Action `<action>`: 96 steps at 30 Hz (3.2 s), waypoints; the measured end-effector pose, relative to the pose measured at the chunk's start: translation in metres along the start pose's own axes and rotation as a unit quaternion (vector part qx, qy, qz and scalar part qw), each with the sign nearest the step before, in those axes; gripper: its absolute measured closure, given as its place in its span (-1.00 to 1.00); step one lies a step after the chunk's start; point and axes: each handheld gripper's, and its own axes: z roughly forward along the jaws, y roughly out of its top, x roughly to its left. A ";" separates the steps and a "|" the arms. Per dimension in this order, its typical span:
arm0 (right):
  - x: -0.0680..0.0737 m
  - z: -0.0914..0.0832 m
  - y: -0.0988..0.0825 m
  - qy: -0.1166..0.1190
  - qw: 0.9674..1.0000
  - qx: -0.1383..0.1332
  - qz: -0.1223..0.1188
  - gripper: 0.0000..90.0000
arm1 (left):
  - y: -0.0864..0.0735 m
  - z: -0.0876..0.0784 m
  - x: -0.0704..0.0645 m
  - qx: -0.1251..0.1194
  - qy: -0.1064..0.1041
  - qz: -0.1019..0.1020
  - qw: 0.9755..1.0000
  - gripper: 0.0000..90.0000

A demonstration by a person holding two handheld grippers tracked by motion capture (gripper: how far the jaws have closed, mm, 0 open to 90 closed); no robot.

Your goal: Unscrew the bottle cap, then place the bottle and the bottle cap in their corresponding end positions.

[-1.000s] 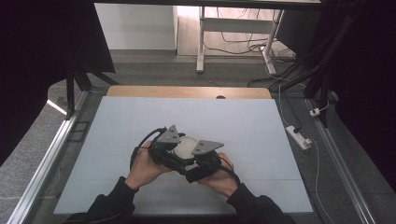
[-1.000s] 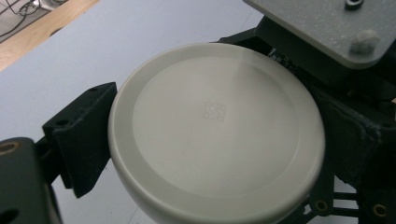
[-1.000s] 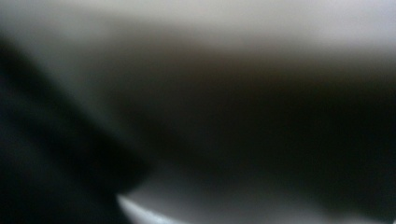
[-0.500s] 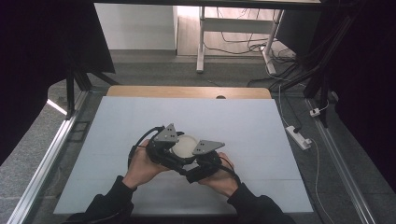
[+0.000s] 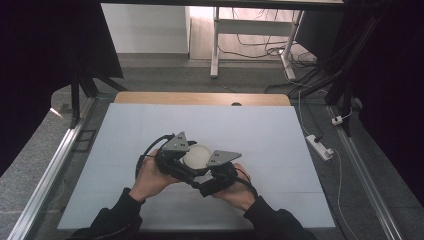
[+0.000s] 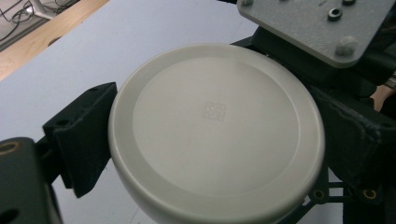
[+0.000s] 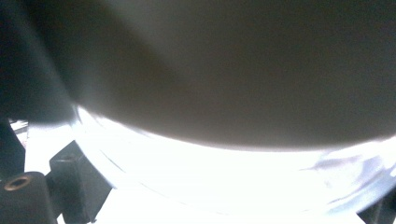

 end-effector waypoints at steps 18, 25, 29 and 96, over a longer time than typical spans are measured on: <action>-0.002 -0.001 -0.002 -0.007 1.000 0.005 -0.004 -0.85 | -0.003 -0.017 0.008 -0.010 0.000 -0.017 1.000 -0.82; -0.005 -0.003 -0.003 -0.011 1.000 0.007 0.001 -0.85 | -0.005 -0.029 0.012 -0.017 0.006 -0.021 1.000 -0.82; -0.007 -0.005 -0.003 -0.014 1.000 0.005 0.003 -0.85 | -0.007 -0.032 0.011 -0.017 0.006 -0.020 1.000 -0.82; -0.063 0.000 0.009 -0.086 0.996 -0.009 0.038 -0.85 | -0.064 0.012 -0.022 0.000 -0.072 -0.003 0.997 -0.82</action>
